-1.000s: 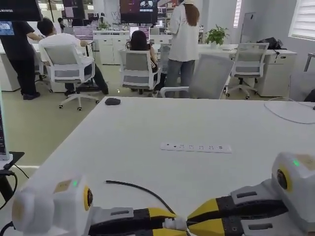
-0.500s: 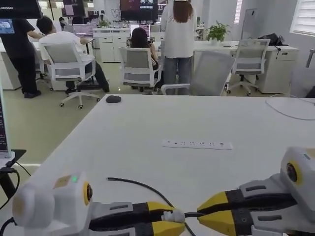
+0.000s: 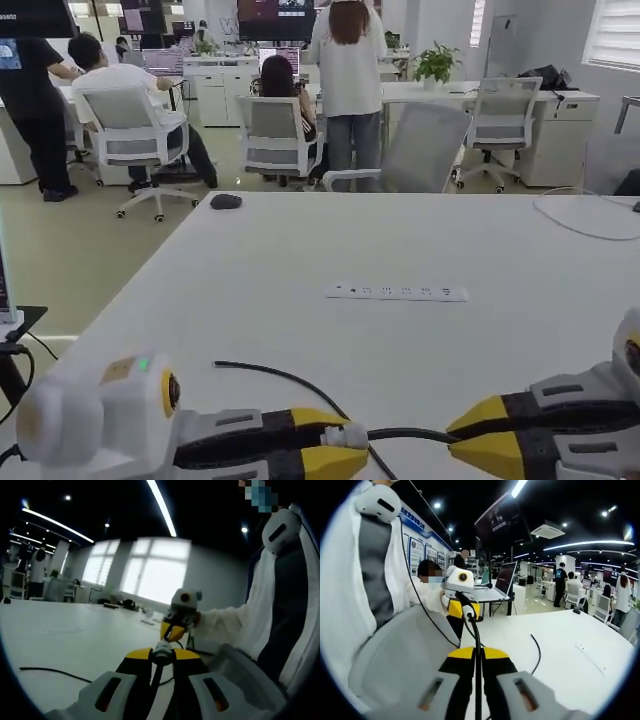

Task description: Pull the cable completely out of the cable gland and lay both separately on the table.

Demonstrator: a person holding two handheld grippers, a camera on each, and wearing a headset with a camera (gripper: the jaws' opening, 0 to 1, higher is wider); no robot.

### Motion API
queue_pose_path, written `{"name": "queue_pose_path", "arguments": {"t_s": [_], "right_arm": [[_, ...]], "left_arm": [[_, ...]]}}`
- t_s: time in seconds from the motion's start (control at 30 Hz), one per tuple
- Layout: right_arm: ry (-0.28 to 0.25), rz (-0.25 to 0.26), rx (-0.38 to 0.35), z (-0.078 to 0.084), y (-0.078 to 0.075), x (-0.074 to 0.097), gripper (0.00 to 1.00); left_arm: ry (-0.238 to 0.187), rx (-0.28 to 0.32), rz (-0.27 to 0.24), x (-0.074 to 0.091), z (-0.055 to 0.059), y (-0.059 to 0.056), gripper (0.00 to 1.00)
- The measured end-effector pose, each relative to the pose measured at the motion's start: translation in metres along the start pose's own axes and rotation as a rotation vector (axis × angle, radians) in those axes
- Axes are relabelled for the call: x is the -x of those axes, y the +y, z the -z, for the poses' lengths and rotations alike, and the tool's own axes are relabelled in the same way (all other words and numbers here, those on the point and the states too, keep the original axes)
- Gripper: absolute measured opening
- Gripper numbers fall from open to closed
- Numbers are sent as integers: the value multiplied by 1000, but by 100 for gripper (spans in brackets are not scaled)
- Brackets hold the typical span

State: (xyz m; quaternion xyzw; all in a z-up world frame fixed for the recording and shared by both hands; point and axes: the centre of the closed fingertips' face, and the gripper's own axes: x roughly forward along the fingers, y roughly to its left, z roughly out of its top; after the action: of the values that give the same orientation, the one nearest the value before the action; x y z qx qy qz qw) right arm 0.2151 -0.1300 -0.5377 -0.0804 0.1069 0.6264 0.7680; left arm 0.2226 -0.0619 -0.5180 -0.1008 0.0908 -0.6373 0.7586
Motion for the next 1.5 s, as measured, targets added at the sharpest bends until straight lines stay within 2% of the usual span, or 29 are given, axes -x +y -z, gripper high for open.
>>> {"name": "queue_pose_path", "arguments": {"t_s": [0.1, 0.3, 0.57, 0.73, 0.87, 0.97, 1.23, 1.4, 1.5], "right_arm": [[13, 19, -13, 7, -3, 6, 3], [31, 50, -36, 15, -4, 13, 3], [52, 70, -40, 16, -3, 12, 3], [84, 83, -40, 18, -5, 11, 4], [85, 94, -21, 8, -5, 13, 7], [94, 83, 18, 0, -3, 9, 12], [65, 56, 110, -34, 10, -11, 13], [84, 25, 126, -38, 17, -26, 12], [77, 11, 119, -38, 16, -32, 12]], "left_arm": [[-5, -1, 0, 0, -1, 1, 16], [-43, 3, 11, 1, -9, -1, 16], [-72, -24, 16, 1, -16, -4, 16], [-72, -36, 7, 1, -17, -1, 16], [-81, -35, 0, 1, -19, 0, 16], [-68, -44, 0, 0, -17, -2, 16], [-46, -47, 24, -5, -12, -7, 16], [-40, -38, 37, -8, -10, -10, 16], [-42, -29, 47, -8, -8, -13, 16]]}}
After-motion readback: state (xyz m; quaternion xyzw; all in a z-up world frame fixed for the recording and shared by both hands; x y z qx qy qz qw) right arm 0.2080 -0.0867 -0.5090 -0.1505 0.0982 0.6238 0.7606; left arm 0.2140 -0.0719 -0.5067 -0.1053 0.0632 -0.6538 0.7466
